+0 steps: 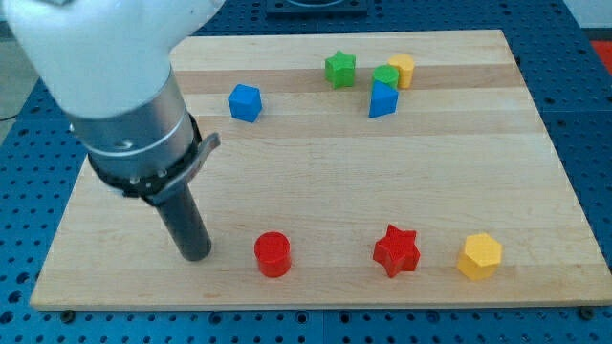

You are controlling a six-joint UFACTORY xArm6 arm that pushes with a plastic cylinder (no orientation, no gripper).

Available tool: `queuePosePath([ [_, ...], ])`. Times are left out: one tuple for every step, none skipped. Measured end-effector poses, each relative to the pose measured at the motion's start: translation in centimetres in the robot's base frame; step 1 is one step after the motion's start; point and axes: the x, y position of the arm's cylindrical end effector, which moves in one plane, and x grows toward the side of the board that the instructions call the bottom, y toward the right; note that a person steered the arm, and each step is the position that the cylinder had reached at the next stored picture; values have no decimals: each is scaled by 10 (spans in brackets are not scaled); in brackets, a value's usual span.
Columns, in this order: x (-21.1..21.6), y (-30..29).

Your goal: Slide red circle closer to red star

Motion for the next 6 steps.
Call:
queuePosePath([
  [3, 18],
  [3, 42],
  [3, 76],
  [3, 81],
  [3, 87],
  [3, 93],
])
